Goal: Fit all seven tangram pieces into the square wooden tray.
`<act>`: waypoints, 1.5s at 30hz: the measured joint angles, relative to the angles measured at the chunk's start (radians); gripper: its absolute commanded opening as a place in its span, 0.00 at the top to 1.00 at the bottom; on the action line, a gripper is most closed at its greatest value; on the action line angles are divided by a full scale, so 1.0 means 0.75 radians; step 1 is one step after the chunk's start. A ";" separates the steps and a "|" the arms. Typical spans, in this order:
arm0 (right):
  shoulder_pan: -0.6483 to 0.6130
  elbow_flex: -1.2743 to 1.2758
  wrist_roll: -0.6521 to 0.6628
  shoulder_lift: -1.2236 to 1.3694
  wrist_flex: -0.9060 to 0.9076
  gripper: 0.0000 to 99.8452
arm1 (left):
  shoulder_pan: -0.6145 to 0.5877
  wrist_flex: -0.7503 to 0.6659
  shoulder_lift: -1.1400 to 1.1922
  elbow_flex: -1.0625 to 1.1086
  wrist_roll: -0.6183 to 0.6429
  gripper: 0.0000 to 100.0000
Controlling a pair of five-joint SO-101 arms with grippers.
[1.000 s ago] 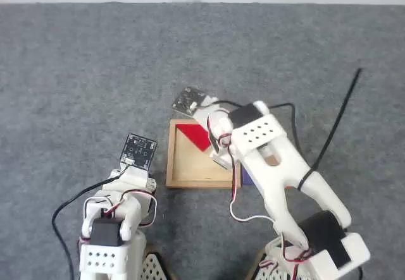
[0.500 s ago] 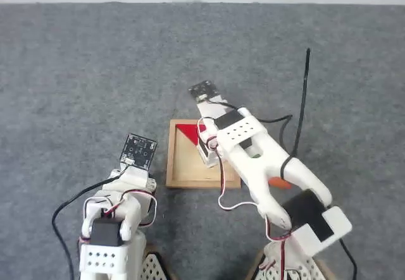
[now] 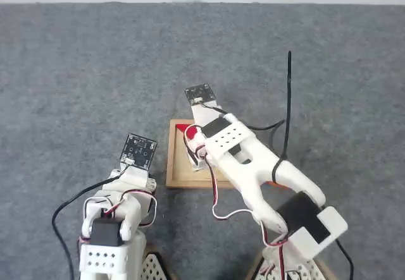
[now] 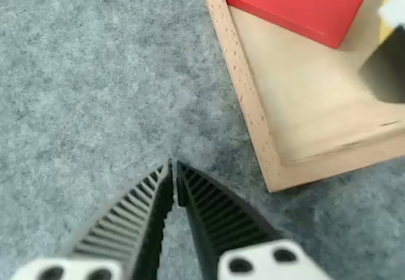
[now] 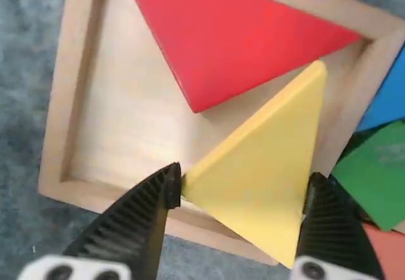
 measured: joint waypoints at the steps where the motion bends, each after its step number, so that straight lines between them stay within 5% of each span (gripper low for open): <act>1: -0.002 0.000 -0.018 0.000 0.000 0.74 | 0.000 0.000 0.000 0.000 0.000 0.99; 13: -0.002 -0.008 -0.358 0.000 -0.072 0.74 | 0.000 0.000 0.000 0.000 0.000 0.99; 22: -0.002 -0.008 -0.350 0.000 -0.072 0.52 | 0.000 0.000 0.000 0.000 0.000 0.99; 28: -0.002 -0.008 -0.288 0.000 -0.072 0.51 | 0.000 0.000 0.000 0.000 0.000 0.99; 36: 0.029 0.008 0.088 -0.205 -0.041 0.69 | 0.000 0.000 0.000 0.000 0.000 0.99; 45: 0.080 0.413 0.419 -0.757 -0.035 0.96 | 0.000 0.000 0.000 0.000 0.000 0.99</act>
